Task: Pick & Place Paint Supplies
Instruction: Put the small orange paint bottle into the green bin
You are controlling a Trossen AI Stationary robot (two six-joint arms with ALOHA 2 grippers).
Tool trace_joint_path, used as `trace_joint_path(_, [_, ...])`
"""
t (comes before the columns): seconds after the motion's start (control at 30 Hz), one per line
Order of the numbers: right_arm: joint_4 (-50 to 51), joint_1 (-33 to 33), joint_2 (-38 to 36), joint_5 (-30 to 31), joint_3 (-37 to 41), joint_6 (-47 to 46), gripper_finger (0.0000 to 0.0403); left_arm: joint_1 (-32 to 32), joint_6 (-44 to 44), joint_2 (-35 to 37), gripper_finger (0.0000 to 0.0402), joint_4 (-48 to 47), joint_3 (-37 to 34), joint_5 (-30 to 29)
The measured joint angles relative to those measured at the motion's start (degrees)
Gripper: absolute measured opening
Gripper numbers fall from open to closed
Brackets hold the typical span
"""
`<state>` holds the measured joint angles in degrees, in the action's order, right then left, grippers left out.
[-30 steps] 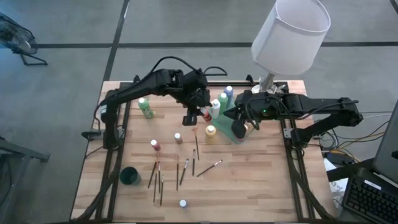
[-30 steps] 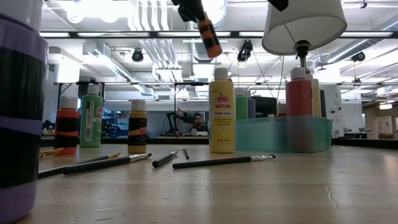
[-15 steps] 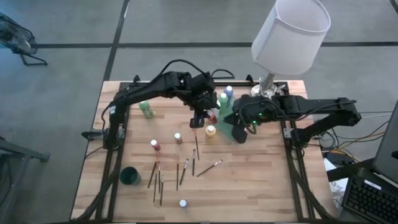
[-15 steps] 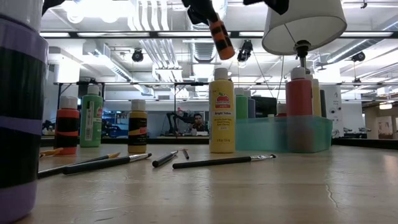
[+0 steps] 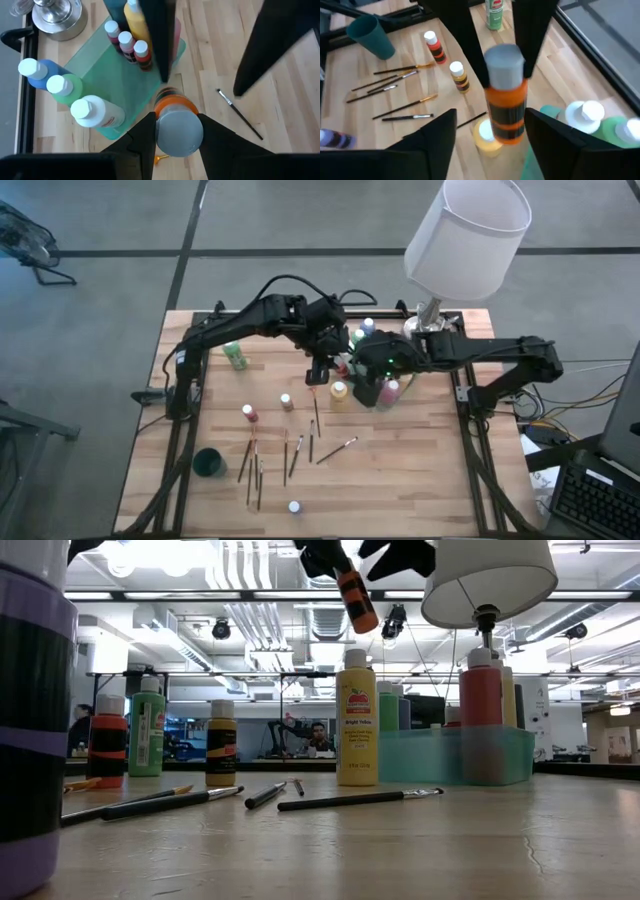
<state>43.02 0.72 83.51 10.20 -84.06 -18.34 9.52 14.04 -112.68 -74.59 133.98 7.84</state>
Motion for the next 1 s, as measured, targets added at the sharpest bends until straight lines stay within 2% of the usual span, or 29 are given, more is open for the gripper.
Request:
trace_joint_path(0.17, [0.33, -0.03, 3.11, 1.65, -2.47, 2.48, 0.0264, 0.03, 0.52, 0.00, 0.0126, -0.48, -0.01, 0.02])
trace_joint_path(0.37, [0.67, -0.57, 5.00, 3.66, -3.45, 3.17, 0.0272, 0.12, 1.09, 0.24, 0.0126, -0.66, -0.01, -0.05])
trace_joint_path(0.53, [0.15, -1.13, 5.88, 4.01, -3.45, 3.40, 0.0254, 0.13, 1.57, 0.26, 0.0126, -0.54, 0.02, 0.02])
trace_joint_path(0.7, [-0.16, -1.53, 6.09, 7.85, -3.45, 3.64, 0.0231, 0.15, 2.14, 0.31, 0.0126, -0.16, 0.02, 0.15])
trace_joint_path(1.0, [-1.81, -1.95, 6.11, 7.74, -3.45, 3.47, 0.0182, 0.15, 2.84, 0.33, 0.0126, 0.55, 0.02, 1.10])
